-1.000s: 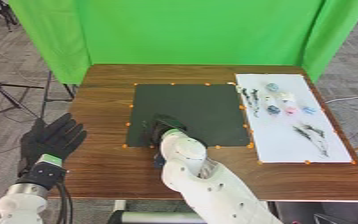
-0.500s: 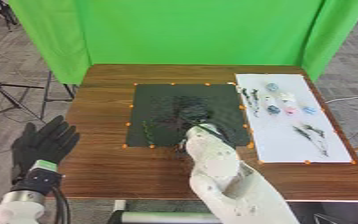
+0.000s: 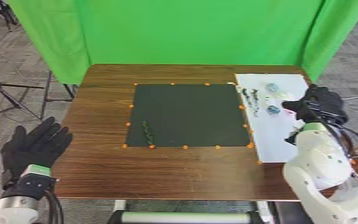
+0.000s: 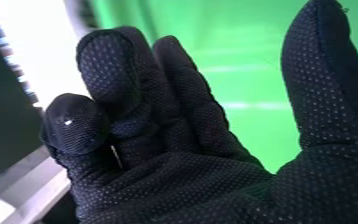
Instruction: Arrange flowers
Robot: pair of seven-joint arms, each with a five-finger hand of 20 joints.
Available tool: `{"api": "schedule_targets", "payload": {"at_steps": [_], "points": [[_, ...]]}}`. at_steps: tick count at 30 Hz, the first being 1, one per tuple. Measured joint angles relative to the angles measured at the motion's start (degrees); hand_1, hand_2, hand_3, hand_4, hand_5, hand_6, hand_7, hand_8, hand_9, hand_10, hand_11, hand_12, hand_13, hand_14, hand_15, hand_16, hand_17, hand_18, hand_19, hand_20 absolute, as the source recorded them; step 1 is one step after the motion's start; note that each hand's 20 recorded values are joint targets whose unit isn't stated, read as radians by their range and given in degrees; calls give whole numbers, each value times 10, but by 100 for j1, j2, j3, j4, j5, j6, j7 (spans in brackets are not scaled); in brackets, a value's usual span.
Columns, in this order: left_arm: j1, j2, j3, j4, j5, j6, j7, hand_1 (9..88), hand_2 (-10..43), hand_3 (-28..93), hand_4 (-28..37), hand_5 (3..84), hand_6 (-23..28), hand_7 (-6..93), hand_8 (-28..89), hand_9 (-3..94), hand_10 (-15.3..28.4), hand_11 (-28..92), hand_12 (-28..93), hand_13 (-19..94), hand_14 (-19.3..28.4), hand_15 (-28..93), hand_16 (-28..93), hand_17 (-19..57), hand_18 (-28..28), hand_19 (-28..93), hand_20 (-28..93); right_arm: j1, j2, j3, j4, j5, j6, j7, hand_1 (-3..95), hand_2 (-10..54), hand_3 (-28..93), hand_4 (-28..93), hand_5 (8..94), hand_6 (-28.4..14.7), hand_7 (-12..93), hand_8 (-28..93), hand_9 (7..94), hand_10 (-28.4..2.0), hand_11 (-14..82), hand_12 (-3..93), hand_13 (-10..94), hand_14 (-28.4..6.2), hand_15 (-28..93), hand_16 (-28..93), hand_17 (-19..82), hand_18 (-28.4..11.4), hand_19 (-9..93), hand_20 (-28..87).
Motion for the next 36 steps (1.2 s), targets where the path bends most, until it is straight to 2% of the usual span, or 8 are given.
{"api": "schedule_targets", "payload": {"at_steps": [5,11,22,24,28,30,32,36], "points": [[13,-37,-13,-27,-22,3,37,276,126,722,-283,487,80,277,-120,435,160,369,155,326,172,576,-70,-15,166,434,145,-244,402,590,120,499,-590,181,287,-95,670,-248,527,-159,61,-71,533,-248,123,170,589,-196,646,276,410,-284,932,456],[10,-36,79,-81,-304,113,302,275,125,724,-283,488,80,281,-122,438,160,373,155,327,172,579,-71,-14,166,436,147,-47,422,579,427,659,-1053,342,294,-95,668,-253,541,-166,57,-68,544,-255,125,172,596,-191,651,265,409,-284,932,454],[-76,-36,131,-79,-327,111,316,283,132,719,-283,490,78,283,-124,444,159,376,154,331,170,582,-73,-14,166,437,148,-64,198,580,745,996,-1428,487,403,-95,639,-282,558,-158,55,-75,561,-235,119,163,635,-154,579,244,415,-280,932,432],[-77,-36,135,-77,-329,111,315,291,141,718,-282,491,78,283,-124,444,159,376,154,332,169,582,-74,-13,166,436,148,-68,173,589,802,1065,-1561,509,439,-95,650,-281,566,-146,67,-78,563,-225,121,162,641,-146,576,243,415,-279,932,428],[-93,-36,143,-73,-326,116,306,304,156,716,-282,494,75,288,-125,448,157,377,153,335,169,583,-75,-12,166,438,148,-90,134,641,897,1279,-1711,524,502,-95,680,-282,686,-73,138,-91,711,-176,163,174,720,-115,571,282,430,-266,932,422],[-109,-35,147,-73,-320,138,296,302,154,717,-283,494,75,289,-126,448,157,377,153,335,170,584,-75,-12,166,439,148,-124,114,649,940,1308,-1670,526,543,-95,640,-282,722,-67,157,34,750,-165,180,204,742,-111,580,301,440,-261,932,427],[-126,-23,157,-73,-321,147,287,301,154,715,-283,495,75,290,-126,448,157,377,153,335,170,584,-75,-13,166,440,148,-144,96,649,966,1282,-1542,536,567,-94,637,-282,745,-45,247,127,799,-136,203,339,753,-108,608,324,455,-254,932,436],[-137,-7,171,-78,-353,222,267,300,155,717,-283,499,77,295,-126,450,159,381,153,339,172,591,-75,-12,167,445,150,-143,89,552,1161,1085,-957,561,558,-70,667,-283,732,-22,361,190,800,-128,307,431,766,-103,634,336,477,-247,932,451]]}}
